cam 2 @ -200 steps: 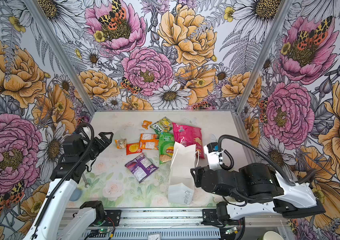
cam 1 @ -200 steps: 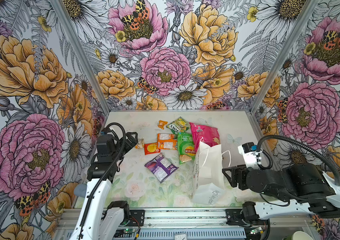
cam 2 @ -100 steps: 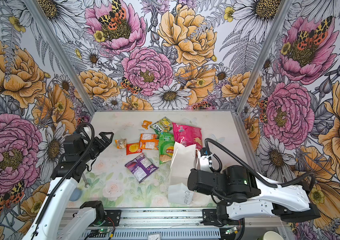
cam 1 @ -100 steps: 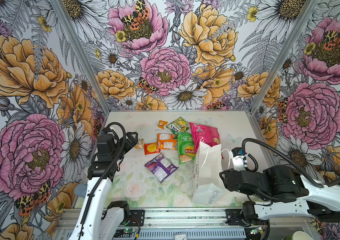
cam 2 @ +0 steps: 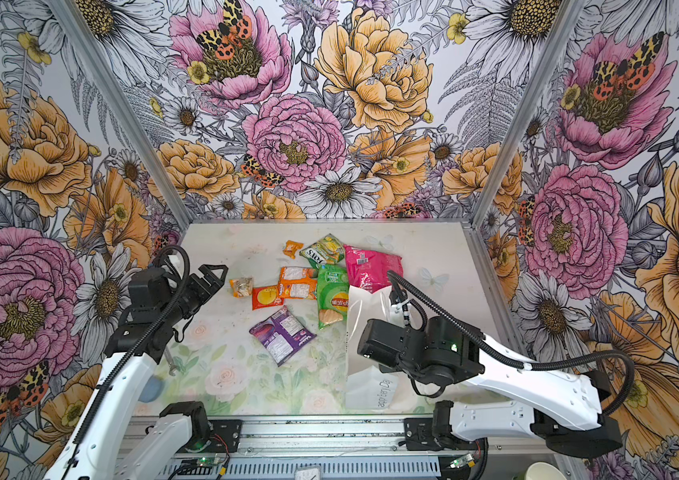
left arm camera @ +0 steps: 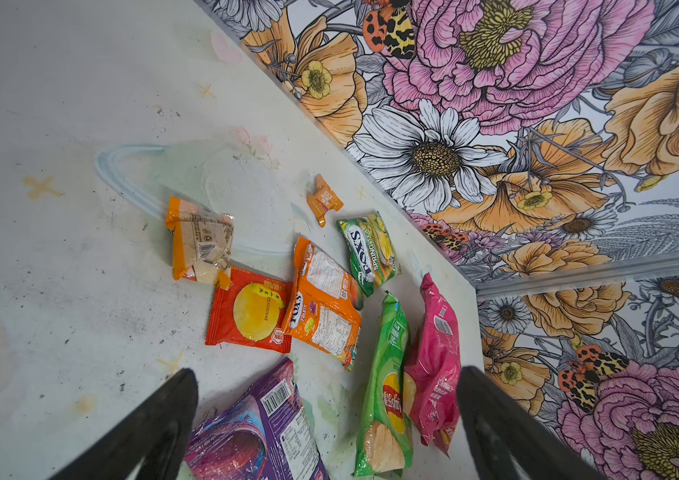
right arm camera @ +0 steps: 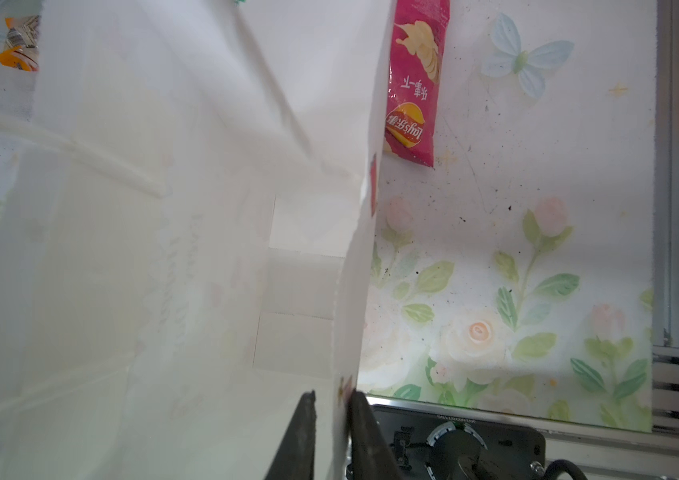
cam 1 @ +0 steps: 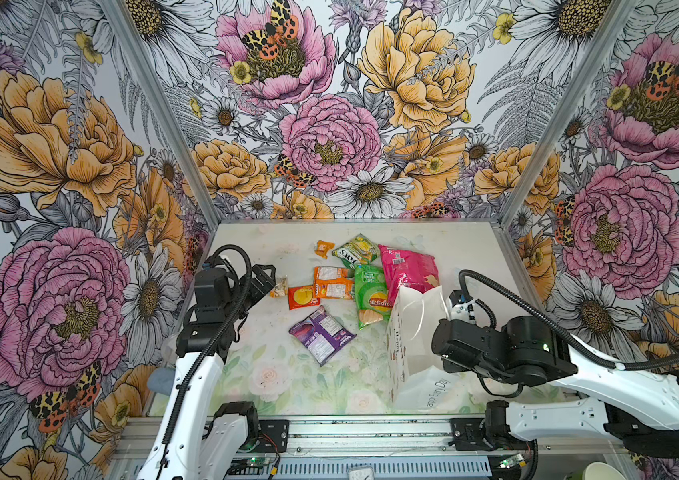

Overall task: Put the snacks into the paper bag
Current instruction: 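Grasp the paper bag's rim with the right gripper and drag it farther from the robot, then reach the left gripper down and grasp the pink chip bag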

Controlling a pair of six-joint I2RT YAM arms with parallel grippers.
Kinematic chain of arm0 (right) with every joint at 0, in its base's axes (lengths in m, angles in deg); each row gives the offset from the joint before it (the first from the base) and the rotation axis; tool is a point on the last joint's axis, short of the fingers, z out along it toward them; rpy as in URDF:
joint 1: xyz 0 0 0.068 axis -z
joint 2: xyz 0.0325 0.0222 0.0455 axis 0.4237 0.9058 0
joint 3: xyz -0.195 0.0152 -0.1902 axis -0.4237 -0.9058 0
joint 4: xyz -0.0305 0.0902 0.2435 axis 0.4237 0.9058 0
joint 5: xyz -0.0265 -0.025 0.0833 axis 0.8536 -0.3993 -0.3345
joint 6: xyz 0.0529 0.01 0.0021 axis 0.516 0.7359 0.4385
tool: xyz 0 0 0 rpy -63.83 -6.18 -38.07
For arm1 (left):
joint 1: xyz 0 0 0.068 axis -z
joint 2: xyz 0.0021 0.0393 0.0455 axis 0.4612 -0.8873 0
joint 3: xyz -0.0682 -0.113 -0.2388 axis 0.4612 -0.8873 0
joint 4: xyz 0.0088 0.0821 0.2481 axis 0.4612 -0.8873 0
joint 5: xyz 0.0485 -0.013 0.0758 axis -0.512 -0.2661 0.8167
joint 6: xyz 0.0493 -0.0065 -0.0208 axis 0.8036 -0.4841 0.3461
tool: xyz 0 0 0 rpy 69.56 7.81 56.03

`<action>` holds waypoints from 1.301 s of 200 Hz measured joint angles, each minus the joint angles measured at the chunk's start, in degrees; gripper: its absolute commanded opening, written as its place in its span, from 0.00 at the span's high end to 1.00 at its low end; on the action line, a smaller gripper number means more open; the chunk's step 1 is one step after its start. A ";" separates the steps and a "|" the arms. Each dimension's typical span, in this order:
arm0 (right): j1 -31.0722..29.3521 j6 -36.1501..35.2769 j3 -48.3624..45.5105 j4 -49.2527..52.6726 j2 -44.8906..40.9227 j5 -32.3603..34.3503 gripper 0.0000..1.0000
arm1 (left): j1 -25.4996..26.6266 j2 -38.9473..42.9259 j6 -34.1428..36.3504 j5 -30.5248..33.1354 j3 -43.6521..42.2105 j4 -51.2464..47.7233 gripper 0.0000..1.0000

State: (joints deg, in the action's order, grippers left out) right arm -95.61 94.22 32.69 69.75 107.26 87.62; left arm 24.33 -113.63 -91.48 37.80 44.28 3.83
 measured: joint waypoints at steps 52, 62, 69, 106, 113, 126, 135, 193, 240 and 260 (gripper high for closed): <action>4.04 -1.81 0.52 0.00 0.92 -0.15 0.89 | -0.48 0.00 -0.72 -0.81 -0.04 0.02 0.02; 4.85 -2.34 0.50 -0.02 0.96 -0.15 0.84 | -0.50 0.00 -0.85 -0.85 -0.04 0.02 0.01; 5.40 -2.60 0.46 -0.09 1.07 -0.13 0.82 | -0.50 -0.02 -0.85 -0.83 -0.04 0.02 0.01; 8.46 -4.20 -2.25 -2.64 1.11 -0.17 0.83 | -0.48 -0.33 -0.87 -0.85 -0.04 0.04 0.02; 8.92 -4.70 -2.64 -3.17 1.11 -0.17 0.86 | -0.50 -0.42 -0.87 -0.85 -0.04 0.04 0.01; 9.62 -5.40 -2.82 -3.78 1.11 -0.13 0.91 | -0.48 -0.42 -0.87 -0.85 -0.04 0.04 0.02; 9.90 -5.51 -2.82 -4.20 1.07 -0.11 0.96 | -0.48 -0.42 -0.87 -0.87 -0.04 0.04 0.01; 12.85 -7.76 -1.18 -2.40 -1.53 2.91 1.00 | -0.50 -0.48 -0.87 -0.87 -0.04 0.04 0.01; 19.93 -13.42 10.64 2.29 -3.65 12.96 1.00 | -0.50 -1.18 -0.85 -0.92 -0.04 0.20 0.02; 23.43 -17.55 14.88 2.62 -3.72 17.38 1.00 | -0.52 -1.46 -0.87 -0.92 -0.04 0.20 0.02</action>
State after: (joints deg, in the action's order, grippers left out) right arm -72.18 76.67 47.57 72.38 103.54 104.99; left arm 23.80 -115.10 -92.36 36.88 44.23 4.03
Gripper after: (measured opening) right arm 0.047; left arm 0.986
